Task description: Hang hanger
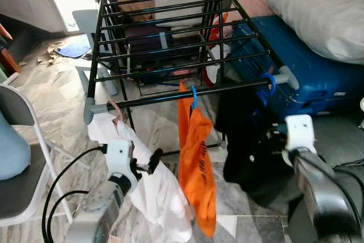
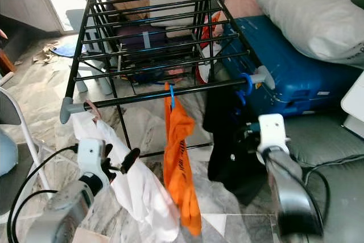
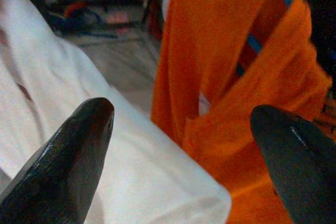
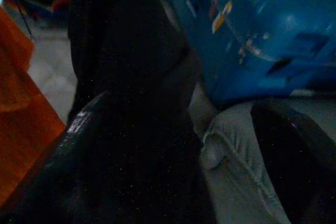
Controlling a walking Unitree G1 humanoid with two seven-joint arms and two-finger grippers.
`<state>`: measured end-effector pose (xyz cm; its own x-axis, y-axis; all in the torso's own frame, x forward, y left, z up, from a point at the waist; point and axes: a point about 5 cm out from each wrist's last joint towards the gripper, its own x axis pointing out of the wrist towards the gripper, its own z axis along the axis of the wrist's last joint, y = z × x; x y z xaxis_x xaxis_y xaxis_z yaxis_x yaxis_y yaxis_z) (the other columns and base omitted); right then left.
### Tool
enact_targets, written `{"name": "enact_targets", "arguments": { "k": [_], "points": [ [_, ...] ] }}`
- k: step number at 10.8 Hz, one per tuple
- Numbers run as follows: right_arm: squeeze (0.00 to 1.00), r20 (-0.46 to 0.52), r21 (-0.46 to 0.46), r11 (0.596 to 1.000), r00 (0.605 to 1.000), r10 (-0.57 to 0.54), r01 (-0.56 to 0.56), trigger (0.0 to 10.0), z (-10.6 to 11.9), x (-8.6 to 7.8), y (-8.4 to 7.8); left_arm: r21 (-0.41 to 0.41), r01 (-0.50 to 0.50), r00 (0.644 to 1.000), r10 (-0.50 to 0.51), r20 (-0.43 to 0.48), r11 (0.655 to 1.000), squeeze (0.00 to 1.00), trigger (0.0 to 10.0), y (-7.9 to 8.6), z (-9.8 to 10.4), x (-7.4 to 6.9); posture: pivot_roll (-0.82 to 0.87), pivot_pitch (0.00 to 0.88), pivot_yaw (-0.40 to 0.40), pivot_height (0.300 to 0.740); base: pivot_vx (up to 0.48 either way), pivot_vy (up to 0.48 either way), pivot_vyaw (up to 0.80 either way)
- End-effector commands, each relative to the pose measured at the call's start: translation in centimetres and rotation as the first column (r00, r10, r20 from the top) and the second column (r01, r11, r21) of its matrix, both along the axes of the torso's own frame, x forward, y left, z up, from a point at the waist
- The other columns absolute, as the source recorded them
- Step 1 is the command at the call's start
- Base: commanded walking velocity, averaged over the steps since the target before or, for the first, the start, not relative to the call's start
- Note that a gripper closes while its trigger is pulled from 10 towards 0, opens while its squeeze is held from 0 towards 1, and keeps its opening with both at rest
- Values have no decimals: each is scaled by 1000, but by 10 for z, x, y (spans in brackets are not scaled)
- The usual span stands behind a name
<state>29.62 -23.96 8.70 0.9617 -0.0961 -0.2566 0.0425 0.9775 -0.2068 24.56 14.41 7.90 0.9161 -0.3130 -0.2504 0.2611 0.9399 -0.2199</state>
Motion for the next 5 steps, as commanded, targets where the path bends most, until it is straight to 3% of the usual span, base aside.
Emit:
{"name": "enact_targets", "arguments": {
  "k": [1, 3, 5],
  "points": [
    [1000, 18, -22, 1000, 1000, 10, -9, 10000, 6, -6, 5, 8, -43, 999, 43, 11, 999, 0, 10000, 8, 7, 1, -173, 0, 82, 740, 0, 0, 0],
    [1000, 14, -33, 999, 1000, 26, -26, 10000, 4, -26, 12, 30, -57, 997, 56, 46, 998, 0, 10000, 5, 12, 3, -179, 0, 73, 740, 0, 0, 0],
    [1000, 32, -36, 999, 999, -12, 13, 10000, 9, -34, 10, 13, -44, 999, 44, 27, 999, 0, 10000, -1, 11, 0, -187, 0, 75, 740, 0, 0, 0]
  ]
}}
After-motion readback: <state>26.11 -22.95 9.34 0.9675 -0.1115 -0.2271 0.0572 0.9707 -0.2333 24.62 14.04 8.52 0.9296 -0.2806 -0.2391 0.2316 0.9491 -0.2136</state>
